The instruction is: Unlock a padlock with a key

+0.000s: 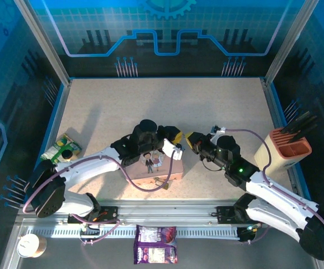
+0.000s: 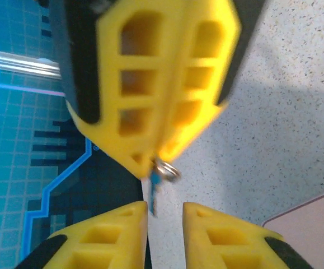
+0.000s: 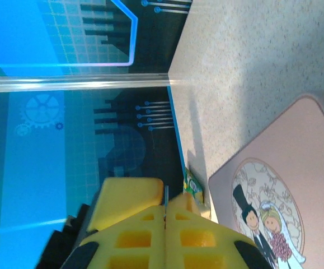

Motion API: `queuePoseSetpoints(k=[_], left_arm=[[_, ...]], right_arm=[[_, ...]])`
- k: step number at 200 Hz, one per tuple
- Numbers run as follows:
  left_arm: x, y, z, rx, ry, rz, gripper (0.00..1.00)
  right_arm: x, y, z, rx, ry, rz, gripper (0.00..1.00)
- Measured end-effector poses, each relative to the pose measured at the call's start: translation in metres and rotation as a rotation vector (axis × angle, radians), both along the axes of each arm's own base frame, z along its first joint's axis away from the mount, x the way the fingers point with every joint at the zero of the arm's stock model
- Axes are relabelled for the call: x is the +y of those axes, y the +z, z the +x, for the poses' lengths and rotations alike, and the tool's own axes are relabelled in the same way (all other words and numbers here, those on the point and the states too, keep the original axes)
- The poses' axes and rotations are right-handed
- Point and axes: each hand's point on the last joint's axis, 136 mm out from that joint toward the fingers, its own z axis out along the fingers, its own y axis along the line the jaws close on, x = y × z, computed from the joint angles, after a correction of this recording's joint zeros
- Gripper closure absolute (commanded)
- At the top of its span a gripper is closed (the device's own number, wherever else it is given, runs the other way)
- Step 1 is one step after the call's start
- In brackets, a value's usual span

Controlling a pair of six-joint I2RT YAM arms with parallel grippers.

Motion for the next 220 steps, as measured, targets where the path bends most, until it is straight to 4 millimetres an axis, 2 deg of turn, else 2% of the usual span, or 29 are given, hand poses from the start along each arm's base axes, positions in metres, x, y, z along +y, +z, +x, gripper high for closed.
queuePoseSetpoints(k=[21, 42, 67, 102, 125, 143, 179, 220], left_arm=[[0.007, 0.003, -0.01, 0.072, 0.024, -0.073, 0.7], [0.016, 0.019, -0.02, 0.159, 0.059, -0.201, 0.69], [0.03, 0.055, -0.02, 0.327, 0.149, -0.437, 0.66], [0.046, 0.112, -0.002, 0.674, 0.315, -0.818, 0.64], [0.05, 0.131, 0.001, 0.9, 0.377, -1.007, 0.6], [0.049, 0.131, 0.002, 1.076, 0.418, -1.111, 0.59], [0.035, 0.109, 0.003, 1.407, 0.492, -1.209, 0.56], [0.024, 0.084, 0.003, 1.637, 0.563, -1.238, 0.56]], right_arm=[[-0.012, 0.003, 0.009, -0.041, -0.036, -0.016, 1.0], [-0.021, 0.0, 0.016, -0.087, -0.054, -0.041, 1.0], [-0.021, 0.002, 0.021, -0.179, -0.046, -0.074, 1.0], [-0.017, 0.013, 0.024, -0.355, -0.036, -0.1, 1.0], [-0.007, 0.02, 0.021, -0.451, -0.013, -0.101, 1.0], [0.003, 0.023, 0.019, -0.51, 0.008, -0.096, 1.0], [0.016, 0.032, 0.014, -0.61, 0.03, -0.079, 1.0], [0.022, 0.047, 0.008, -0.686, 0.035, -0.055, 1.0]])
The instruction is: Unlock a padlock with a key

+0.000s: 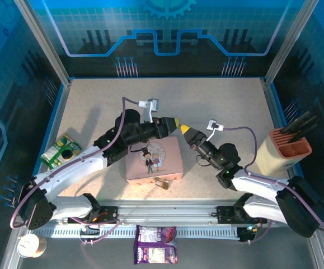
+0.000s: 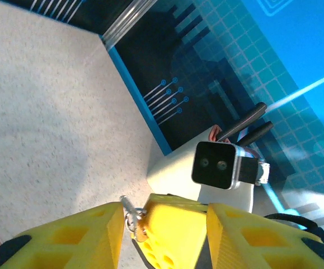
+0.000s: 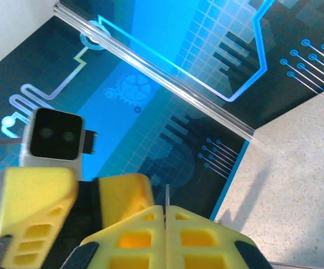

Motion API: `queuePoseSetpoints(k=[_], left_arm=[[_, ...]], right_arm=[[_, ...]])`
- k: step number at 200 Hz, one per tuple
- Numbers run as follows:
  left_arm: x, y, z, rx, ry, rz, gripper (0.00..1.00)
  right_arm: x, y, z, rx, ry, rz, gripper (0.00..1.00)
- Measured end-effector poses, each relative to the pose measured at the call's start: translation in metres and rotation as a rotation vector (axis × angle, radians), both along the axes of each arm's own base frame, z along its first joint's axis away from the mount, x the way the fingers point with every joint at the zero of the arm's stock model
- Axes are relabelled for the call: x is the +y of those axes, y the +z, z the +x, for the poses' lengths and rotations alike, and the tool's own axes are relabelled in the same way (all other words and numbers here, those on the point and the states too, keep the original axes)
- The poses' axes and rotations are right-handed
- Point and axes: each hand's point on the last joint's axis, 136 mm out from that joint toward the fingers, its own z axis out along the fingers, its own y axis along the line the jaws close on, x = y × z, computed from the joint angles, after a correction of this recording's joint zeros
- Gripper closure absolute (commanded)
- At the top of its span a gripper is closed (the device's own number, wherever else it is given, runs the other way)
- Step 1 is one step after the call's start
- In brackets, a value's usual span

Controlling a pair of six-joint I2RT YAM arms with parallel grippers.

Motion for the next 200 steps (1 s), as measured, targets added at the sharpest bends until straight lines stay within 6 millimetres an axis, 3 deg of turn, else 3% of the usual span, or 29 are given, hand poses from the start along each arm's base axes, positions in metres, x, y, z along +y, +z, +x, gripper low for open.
queuePoseSetpoints(k=[26, 111, 183, 200], left_arm=[[-0.003, -0.008, -0.001, 0.065, -0.006, -0.026, 0.57], [-0.007, -0.006, -0.001, 0.08, -0.015, -0.058, 0.6], [-0.01, -0.01, 0.0, 0.105, -0.026, -0.063, 0.78], [-0.01, -0.011, 0.001, 0.111, -0.024, -0.066, 0.86]], right_arm=[[0.002, 0.003, -0.003, -0.019, 0.005, 0.002, 1.0], [0.008, 0.005, -0.006, -0.039, 0.024, 0.015, 1.0], [0.008, 0.008, -0.006, -0.042, 0.027, 0.028, 1.0], [0.008, 0.008, -0.006, -0.042, 0.028, 0.032, 1.0]])
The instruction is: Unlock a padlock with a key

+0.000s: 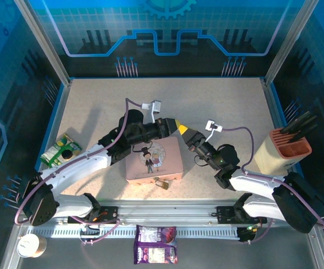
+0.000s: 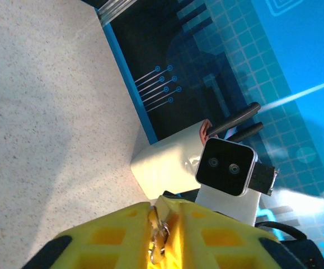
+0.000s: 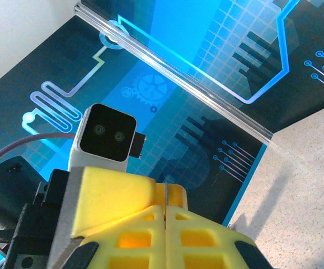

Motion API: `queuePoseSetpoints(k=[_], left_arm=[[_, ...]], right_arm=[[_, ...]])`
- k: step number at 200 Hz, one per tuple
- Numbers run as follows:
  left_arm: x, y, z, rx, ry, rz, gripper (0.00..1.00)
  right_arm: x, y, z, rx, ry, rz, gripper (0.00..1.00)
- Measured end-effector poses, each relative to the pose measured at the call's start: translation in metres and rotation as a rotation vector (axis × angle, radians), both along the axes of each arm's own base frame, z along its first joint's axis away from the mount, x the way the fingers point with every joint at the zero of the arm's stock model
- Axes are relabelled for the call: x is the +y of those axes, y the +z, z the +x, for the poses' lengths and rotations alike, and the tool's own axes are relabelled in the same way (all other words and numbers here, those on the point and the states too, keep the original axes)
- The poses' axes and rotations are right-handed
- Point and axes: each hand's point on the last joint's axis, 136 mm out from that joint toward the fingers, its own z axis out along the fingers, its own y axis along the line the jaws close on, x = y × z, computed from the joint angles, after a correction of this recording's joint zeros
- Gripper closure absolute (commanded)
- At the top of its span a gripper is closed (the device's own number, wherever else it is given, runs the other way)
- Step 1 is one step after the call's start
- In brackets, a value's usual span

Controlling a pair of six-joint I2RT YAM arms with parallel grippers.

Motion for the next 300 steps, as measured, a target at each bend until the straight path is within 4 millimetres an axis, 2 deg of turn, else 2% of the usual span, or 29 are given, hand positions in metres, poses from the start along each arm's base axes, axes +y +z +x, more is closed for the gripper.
queuePoseSetpoints(k=[35, 95, 128, 163, 210, 250, 300], left_arm=[[0.0, 0.0, 0.001, -0.004, 0.002, 0.001, 1.0], [0.002, 0.002, 0.003, -0.035, 0.021, -0.033, 1.0], [0.002, 0.004, 0.004, -0.041, 0.029, -0.051, 1.0], [-0.001, 0.012, 0.002, -0.061, 0.02, -0.079, 1.0], [-0.004, 0.021, -0.001, -0.087, 0.011, -0.104, 1.0], [-0.002, 0.023, 0.002, -0.09, 0.028, -0.108, 1.0], [-0.001, 0.025, 0.0, -0.094, 0.029, -0.109, 1.0]], right_arm=[[-0.001, 0.0, 0.0, 0.007, -0.001, 0.008, 1.0], [-0.003, -0.001, 0.001, 0.057, 0.007, 0.029, 0.48], [-0.006, -0.002, 0.004, 0.077, 0.004, 0.048, 0.37], [-0.007, -0.001, 0.005, 0.085, 0.015, 0.059, 0.39], [-0.001, 0.013, 0.003, 0.062, 0.07, 0.108, 0.56], [0.002, 0.021, 0.002, 0.043, 0.107, 0.151, 0.76], [0.004, 0.022, 0.0, 0.05, 0.134, 0.164, 0.9]])
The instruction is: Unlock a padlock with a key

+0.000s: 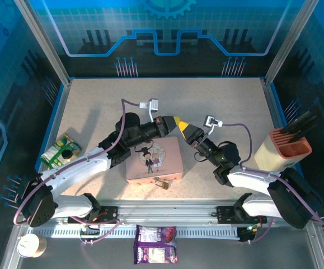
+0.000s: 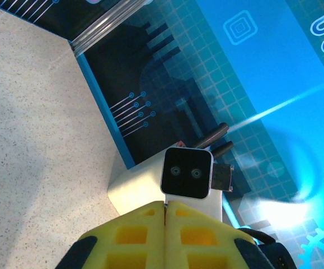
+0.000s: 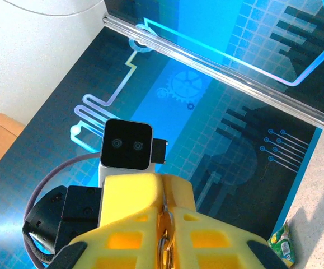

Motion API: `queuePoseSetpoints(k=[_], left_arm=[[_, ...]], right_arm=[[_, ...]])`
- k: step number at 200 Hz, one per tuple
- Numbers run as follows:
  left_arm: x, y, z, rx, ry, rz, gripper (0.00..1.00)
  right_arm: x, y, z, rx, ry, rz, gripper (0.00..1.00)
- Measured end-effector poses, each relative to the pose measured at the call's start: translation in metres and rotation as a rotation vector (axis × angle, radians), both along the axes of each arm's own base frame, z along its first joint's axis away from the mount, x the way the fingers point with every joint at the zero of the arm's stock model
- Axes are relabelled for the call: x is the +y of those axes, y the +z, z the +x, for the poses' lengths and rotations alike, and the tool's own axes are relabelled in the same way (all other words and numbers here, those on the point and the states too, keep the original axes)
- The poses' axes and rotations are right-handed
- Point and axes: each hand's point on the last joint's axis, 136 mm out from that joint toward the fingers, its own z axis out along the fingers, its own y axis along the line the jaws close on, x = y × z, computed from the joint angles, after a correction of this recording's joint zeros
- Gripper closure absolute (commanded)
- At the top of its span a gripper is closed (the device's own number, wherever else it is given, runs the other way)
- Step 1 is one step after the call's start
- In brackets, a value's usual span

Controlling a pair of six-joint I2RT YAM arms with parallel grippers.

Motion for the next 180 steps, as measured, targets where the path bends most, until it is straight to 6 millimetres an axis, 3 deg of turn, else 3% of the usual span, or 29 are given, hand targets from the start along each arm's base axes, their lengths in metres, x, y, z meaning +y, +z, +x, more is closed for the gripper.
queuePoseSetpoints(k=[36, 76, 102, 134, 180], left_arm=[[0.001, 0.0, 0.0, -0.003, 0.003, 0.002, 1.0], [0.001, -0.005, 0.001, 0.007, 0.011, 0.018, 1.0], [0.006, -0.014, -0.001, 0.027, 0.035, 0.05, 0.74], [0.039, -0.033, 0.004, 0.091, 0.148, 0.182, 0.57], [0.097, -0.049, -0.008, 0.272, 0.301, 0.48, 0.5]], right_arm=[[0.001, -0.001, 0.001, 0.01, 0.004, -0.001, 1.0], [0.0, -0.006, 0.001, 0.041, 0.0, -0.028, 1.0], [-0.001, -0.015, -0.001, 0.086, -0.002, -0.088, 1.0], [-0.021, -0.024, 0.006, 0.138, -0.075, -0.194, 1.0], [-0.037, -0.026, -0.005, 0.147, -0.131, -0.494, 1.0]])
